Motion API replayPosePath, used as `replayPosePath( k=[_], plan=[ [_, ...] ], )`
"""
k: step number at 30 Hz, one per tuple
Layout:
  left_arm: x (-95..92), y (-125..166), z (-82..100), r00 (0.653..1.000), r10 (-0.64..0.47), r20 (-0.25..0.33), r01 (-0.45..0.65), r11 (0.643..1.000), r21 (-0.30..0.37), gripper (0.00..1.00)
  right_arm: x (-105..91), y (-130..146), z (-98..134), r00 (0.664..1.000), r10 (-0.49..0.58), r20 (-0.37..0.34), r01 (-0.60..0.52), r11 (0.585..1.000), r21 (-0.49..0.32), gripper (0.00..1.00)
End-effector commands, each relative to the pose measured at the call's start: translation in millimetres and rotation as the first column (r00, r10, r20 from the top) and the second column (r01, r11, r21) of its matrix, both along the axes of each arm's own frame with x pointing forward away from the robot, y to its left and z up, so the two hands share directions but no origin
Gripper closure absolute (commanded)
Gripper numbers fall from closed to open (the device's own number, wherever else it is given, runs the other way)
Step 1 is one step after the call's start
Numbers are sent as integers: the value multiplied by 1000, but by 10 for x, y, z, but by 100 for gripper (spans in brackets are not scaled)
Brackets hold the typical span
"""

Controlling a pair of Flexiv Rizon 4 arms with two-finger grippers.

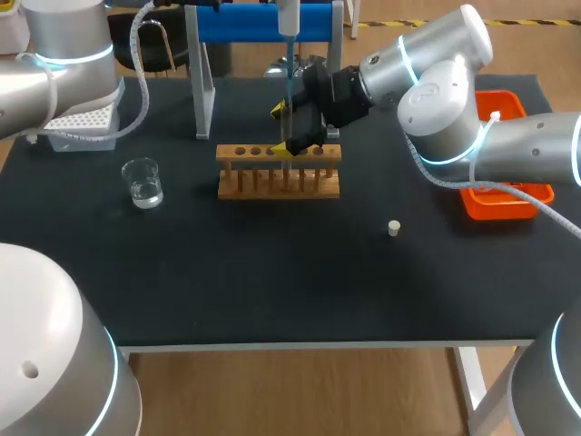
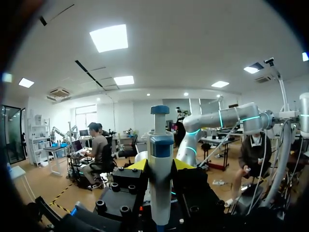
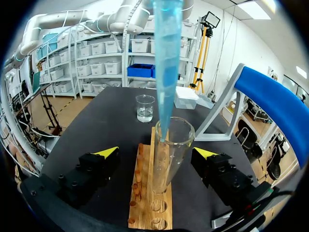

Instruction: Invert the test tube, pick up the pipette, mount the tip to pipette, aspirate from beaker and dispense into the tube, eject the tip, return the pipette, and cap with the stopper.

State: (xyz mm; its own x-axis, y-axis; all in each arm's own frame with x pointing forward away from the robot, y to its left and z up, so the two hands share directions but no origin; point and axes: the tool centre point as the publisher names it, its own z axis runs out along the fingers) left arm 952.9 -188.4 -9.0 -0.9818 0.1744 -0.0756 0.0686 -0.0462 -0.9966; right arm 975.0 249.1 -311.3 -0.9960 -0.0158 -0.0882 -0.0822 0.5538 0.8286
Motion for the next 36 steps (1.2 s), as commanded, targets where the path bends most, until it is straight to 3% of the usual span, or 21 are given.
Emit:
replayPosePath(
  k=[1,36],
  plan=[
    [23,0,-23,1000,-9,0,9,1000,5,100,0,-5,5,1000,1,-1,-1,1000,-1,0],
    [72,48,-79,1000,9,19,-10,1000,17,100,0,-5,5,1000,1,-1,-1,1000,-1,0]
  ],
)
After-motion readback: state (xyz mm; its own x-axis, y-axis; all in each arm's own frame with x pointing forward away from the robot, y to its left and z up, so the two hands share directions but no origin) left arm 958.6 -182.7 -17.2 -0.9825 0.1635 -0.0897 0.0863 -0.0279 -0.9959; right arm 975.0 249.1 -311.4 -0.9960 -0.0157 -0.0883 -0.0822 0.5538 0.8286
